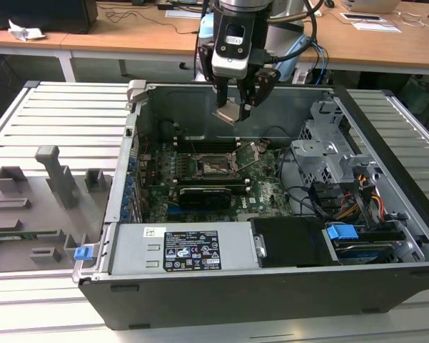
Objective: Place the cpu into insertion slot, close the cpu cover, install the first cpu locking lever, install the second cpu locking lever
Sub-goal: 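Place the cpu into insertion slot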
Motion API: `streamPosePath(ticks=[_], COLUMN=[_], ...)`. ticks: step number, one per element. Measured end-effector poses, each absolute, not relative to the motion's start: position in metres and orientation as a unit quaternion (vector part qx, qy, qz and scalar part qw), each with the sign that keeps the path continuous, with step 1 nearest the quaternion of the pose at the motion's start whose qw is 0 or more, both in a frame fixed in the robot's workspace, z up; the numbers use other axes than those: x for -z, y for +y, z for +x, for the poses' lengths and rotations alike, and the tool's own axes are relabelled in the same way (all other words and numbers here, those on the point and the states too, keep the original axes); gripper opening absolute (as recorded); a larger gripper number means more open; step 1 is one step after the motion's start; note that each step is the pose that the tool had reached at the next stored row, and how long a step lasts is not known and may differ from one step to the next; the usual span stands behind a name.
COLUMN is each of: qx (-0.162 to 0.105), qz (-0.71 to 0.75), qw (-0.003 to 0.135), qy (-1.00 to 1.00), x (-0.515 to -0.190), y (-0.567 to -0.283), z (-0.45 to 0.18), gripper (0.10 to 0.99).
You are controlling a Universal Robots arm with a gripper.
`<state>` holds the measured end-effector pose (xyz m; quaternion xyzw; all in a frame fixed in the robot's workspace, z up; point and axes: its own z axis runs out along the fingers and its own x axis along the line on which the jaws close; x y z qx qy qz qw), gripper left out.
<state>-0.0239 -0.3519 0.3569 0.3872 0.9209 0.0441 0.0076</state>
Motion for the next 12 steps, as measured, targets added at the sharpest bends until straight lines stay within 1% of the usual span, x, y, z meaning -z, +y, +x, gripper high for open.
streamPosePath(ticks=[12], qx=[-0.044], qz=[0.391], qw=[0.008], qy=[0.919], x=[-0.3522], y=[-0.3519], z=[-0.024], gripper=[0.529])
